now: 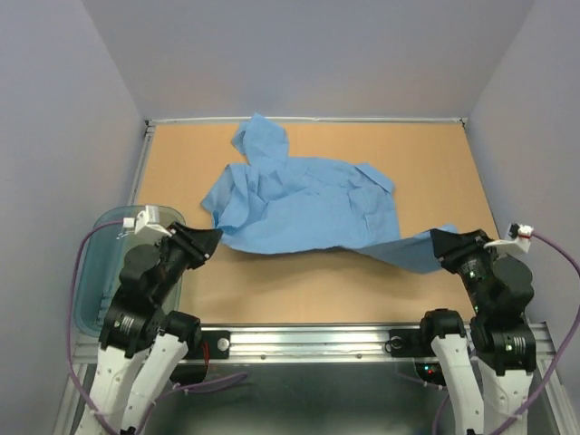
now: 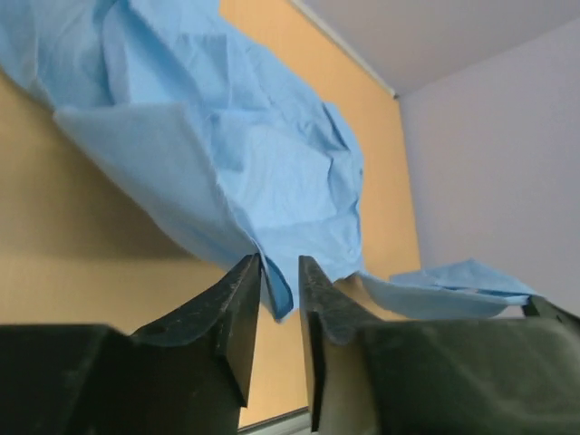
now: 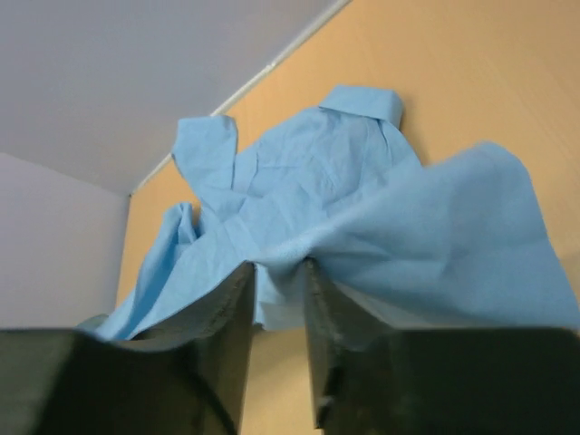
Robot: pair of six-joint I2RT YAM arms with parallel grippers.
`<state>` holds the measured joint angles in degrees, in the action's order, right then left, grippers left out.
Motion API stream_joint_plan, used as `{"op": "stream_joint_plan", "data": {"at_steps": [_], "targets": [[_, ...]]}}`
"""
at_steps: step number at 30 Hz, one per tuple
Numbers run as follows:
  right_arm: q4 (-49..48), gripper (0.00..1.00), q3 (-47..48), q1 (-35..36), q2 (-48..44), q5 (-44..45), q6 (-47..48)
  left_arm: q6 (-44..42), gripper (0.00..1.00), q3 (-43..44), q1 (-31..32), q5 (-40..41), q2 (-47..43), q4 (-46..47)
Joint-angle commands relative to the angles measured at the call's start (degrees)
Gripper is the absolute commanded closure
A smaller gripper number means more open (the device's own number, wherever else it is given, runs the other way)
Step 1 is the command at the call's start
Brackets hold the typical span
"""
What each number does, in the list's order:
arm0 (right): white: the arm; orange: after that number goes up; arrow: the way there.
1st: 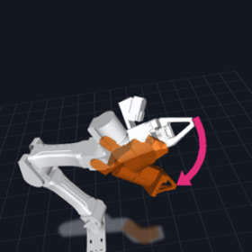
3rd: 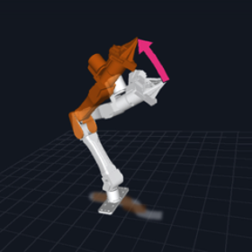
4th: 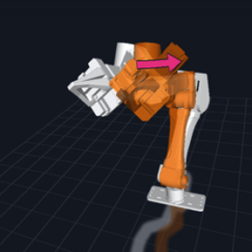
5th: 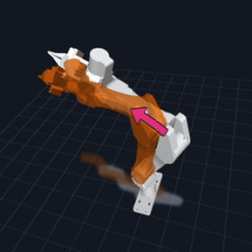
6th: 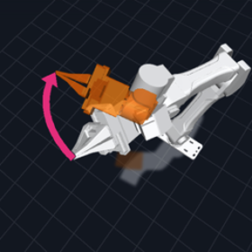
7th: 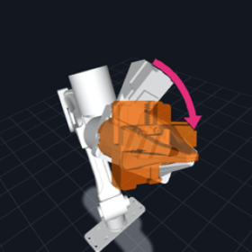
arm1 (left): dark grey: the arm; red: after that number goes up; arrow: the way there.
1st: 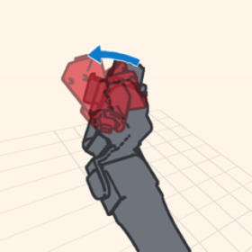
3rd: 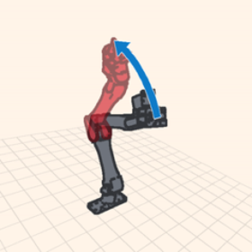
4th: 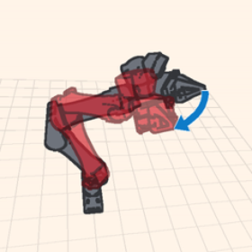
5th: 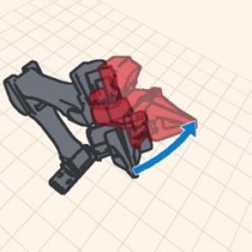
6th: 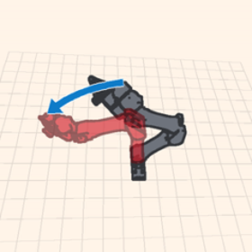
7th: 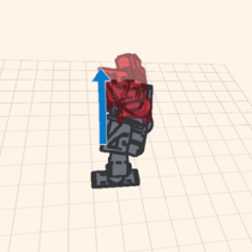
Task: Fold and stack the long sleeve shirts
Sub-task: Flatten the shirt out
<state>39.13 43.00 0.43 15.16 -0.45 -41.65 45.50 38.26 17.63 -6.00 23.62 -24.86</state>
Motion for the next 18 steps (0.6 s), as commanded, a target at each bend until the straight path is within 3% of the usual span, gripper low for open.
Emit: {"op": "stream_joint_plan", "data": {"at_steps": [1, 2, 3, 7, 13, 18], "targets": [[9.3, 0.56, 5.1, 0.0, -3.7, 0.9, 1.1, 4.0, 0.55, 3.6, 0.0, 5.6, -8.1, -9.3], [10.2, 0.49, 5.4, 0.0, -3.4, -0.6, 2.7, 4.5, 0.45, 3.7, 0.0, 5.6, -9.8, -10.3], [10.5, 0.34, 5.9, 0.0, -3.0, -0.5, 3.3, 4.9, 0.4, 3.8, 0.1, 5.6, -10.5, -10.4], [9.1, 0.15, 8.1, 0.1, -0.7, 0.3, 7.7, 3.2, 0.18, 6.7, 0.0, 4.3, -12.1, -10.6], [4.5, 0.14, 12.6, 0.0, 17.8, -7.4, 19.2, -6.7, 0.15, 11.4, 0.0, 3.3, -3.3, -5.6], [0.4, 0.14, 17.0, 0.0, 37.7, -12.9, 24.2, -8.8, 0.15, 11.2, 0.0, -3.2, 13.2, 1.1]]}}
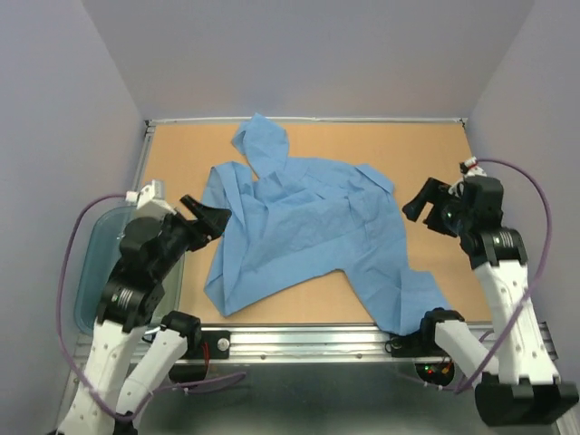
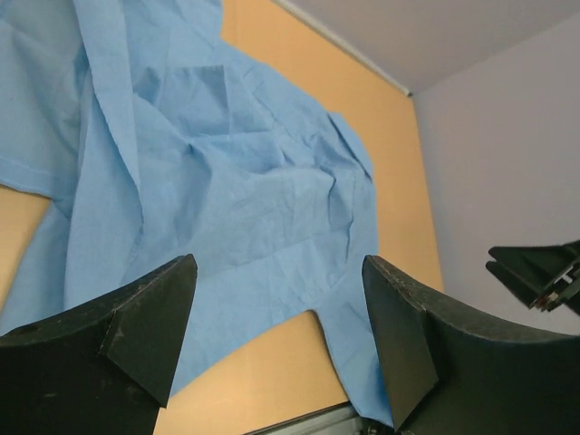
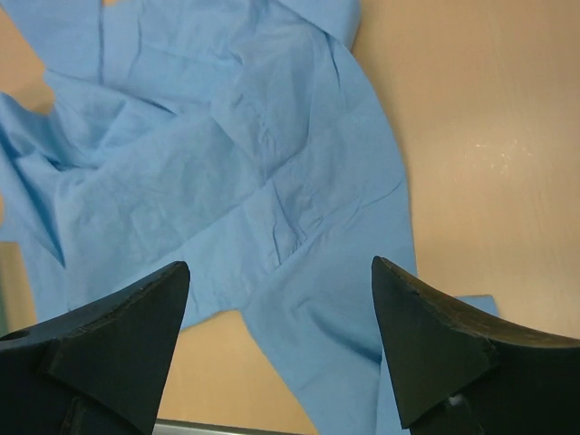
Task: Fold and stack the long sleeve shirts
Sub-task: Flatten the shirt out
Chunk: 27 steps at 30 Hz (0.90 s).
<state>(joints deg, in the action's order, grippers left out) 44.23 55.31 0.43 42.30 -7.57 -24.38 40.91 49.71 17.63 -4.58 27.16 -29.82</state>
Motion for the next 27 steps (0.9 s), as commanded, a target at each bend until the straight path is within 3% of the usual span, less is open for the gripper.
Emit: {"op": "stream_joint_plan", "data": {"at_steps": [1, 7, 15, 18, 21, 27], "targets": [[-5.4, 0.14, 5.9, 0.0, 17.6, -6.1, 7.5, -4.6, 0.15, -0.3, 0.1, -4.9, 11.9, 7.7], [-9.5, 0.14, 19.2, 1.1, 39.4, -7.5, 10.1, -8.1, 0.14, 0.5, 0.6, -0.3, 27.3, 13.4], [-10.5, 0.11, 37.3, 2.4, 61.6, -4.6, 18.4, -9.5, 0.14, 1.4, 0.7, 7.4, 43.2, 20.1], [-10.5, 0.1, 43.4, 2.7, 67.0, -5.1, 21.6, -11.5, 0.13, 5.0, 0.7, 11.2, 48.4, 20.4], [-10.6, 0.1, 48.0, 2.9, 72.6, -5.9, 23.4, -13.8, 0.01, 9.3, 0.0, 13.8, 53.0, 20.2], [-11.3, 0.1, 53.3, 3.1, 80.2, -7.5, 23.9, -14.8, 0.01, 17.1, -2.2, 15.7, 60.5, 20.0]]}}
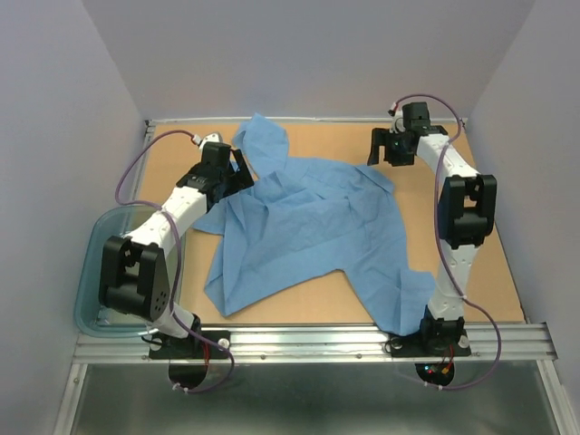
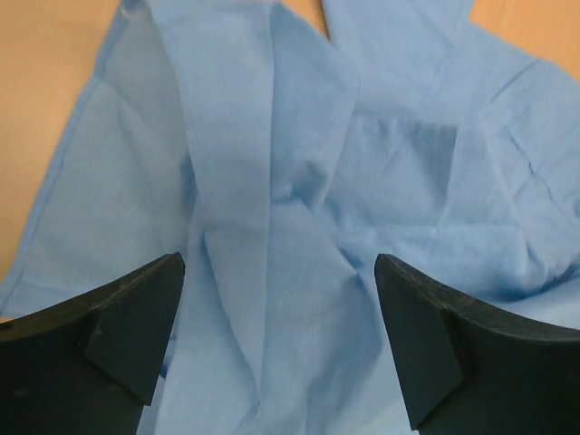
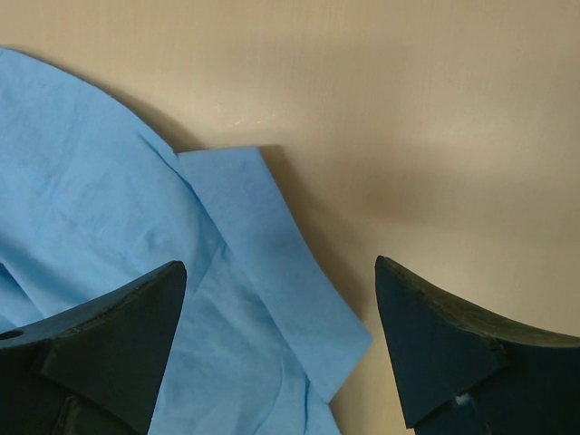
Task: Fold and stack the long sleeve shirts
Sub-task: Flatten the shirt out
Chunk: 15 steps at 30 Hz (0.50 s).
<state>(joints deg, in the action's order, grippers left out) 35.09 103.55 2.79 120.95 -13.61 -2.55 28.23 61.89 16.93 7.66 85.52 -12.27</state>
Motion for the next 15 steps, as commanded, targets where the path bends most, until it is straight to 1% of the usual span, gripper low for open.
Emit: {"op": "stream_joint_plan", "data": {"at_steps": [1, 4, 7, 13, 15], "targets": [[-2.2, 0.1, 5.3, 0.7, 2.3, -1.7, 2.0, -2.4, 0.01, 5.7, -1.7, 3.7, 3.0, 2.4], [-2.5, 0.1, 6.1, 1.1, 4.8, -2.7, 2.0, -2.6, 0.02, 8.5, -2.7, 4.1, 6.3, 1.8], [-2.7, 0.1, 6.8, 1.9, 6.7, -3.6, 3.9, -2.6, 0.05, 9.5, -3.9, 3.8, 8.0, 2.1], [-2.8, 0.1, 7.4, 2.3, 9.1, -4.2, 4.1, -2.8, 0.17, 11.1, -4.4, 1.4, 11.2, 2.2], [-2.9, 0.11, 6.8, 2.4, 9.7, -4.4, 4.2, -2.8, 0.23, 11.1, -4.9, 1.4, 12.1, 2.3]]}}
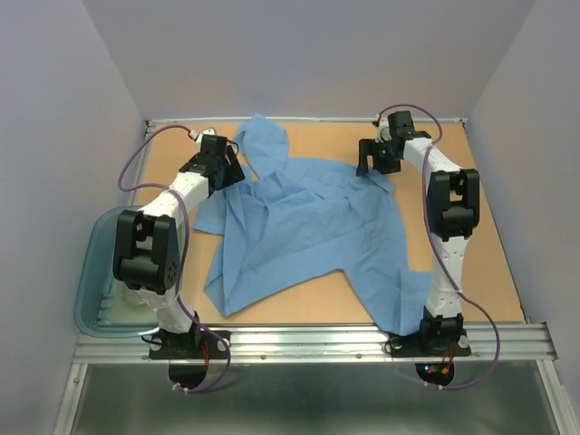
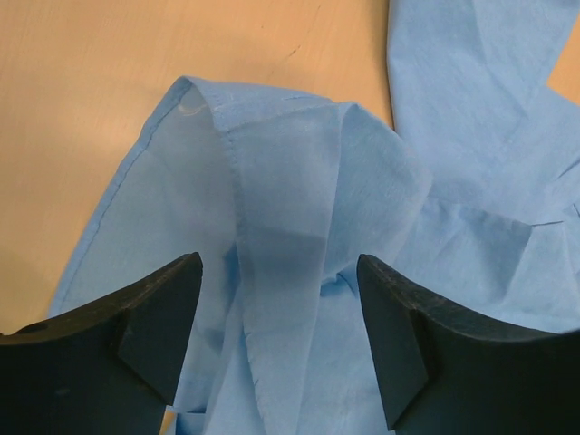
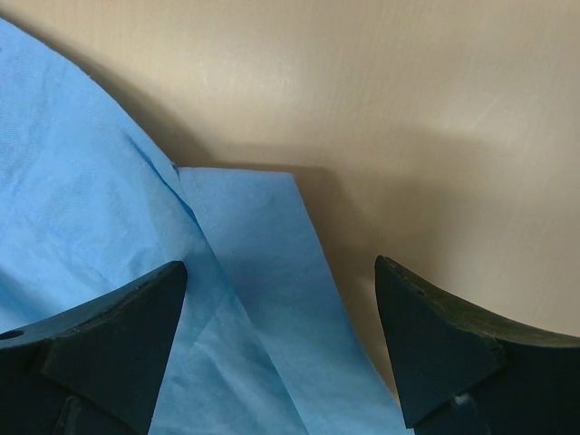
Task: Fold and stack the long sleeve shirts
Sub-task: Flatten the shirt out
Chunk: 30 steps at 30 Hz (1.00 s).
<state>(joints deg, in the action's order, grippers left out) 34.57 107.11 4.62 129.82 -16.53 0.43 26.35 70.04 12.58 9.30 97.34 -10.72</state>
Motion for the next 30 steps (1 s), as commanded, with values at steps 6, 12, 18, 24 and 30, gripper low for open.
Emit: {"op": "stream_joint_plan", "data": {"at_steps": [6, 12, 18, 24, 30], "targets": [[-2.7, 0.18, 2.6, 0.7, 1.8, -1.5, 1.6, -0.9, 0.39, 2.6, -1.4, -0.8, 1.9, 1.4], [-2.8, 0.23, 2.8, 0.9, 3.1, -2.1, 1.4, -1.3, 0.45, 2.6, -2.2, -0.7, 3.0, 1.8], [-2.8, 0.27, 2.8, 1.2, 3.9, -1.7, 1.2, -1.5, 0.5, 2.4, -2.7, -1.5, 3.6, 2.2], [-3.2, 0.44, 2.8, 1.2, 4.1, 0.1, 0.7, -1.6, 0.66, 2.0, -2.9, -2.4, 4.1, 3.8], [-3.6, 0.77, 2.3, 1.1, 4.0, 1.2, 0.6, -1.5, 1.0, 1.5, -3.2, -2.1, 4.0, 4.0]]}}
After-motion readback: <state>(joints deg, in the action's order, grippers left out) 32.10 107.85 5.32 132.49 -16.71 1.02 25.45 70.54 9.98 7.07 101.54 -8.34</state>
